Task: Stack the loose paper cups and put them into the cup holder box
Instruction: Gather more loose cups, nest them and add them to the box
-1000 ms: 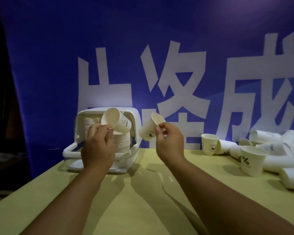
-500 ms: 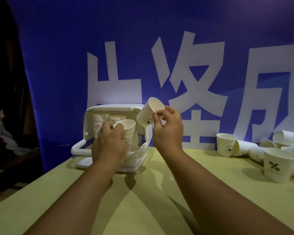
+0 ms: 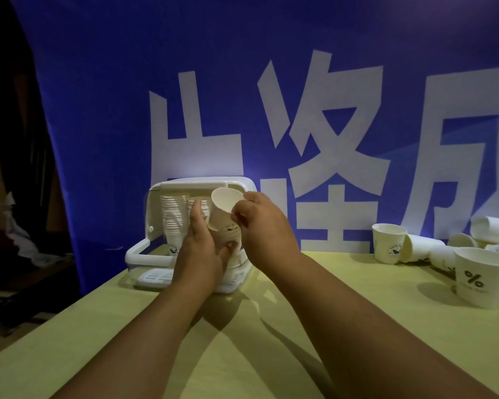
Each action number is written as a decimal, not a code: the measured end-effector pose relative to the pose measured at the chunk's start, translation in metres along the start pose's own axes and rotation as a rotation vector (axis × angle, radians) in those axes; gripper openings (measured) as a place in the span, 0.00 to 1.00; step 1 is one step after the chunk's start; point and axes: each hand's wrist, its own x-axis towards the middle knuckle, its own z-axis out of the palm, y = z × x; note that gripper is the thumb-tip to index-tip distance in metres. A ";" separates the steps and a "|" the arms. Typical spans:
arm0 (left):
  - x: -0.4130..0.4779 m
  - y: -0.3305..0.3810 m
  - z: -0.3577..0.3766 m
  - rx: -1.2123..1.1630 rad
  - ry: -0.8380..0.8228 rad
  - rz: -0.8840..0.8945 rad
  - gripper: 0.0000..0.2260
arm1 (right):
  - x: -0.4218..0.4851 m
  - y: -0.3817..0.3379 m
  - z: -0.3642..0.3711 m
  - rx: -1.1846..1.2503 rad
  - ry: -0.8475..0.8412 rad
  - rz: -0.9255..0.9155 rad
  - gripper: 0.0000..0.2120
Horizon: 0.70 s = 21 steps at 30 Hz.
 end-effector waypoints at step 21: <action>-0.010 0.008 -0.003 0.143 0.099 0.175 0.16 | -0.030 0.044 -0.052 -0.025 -0.061 0.235 0.07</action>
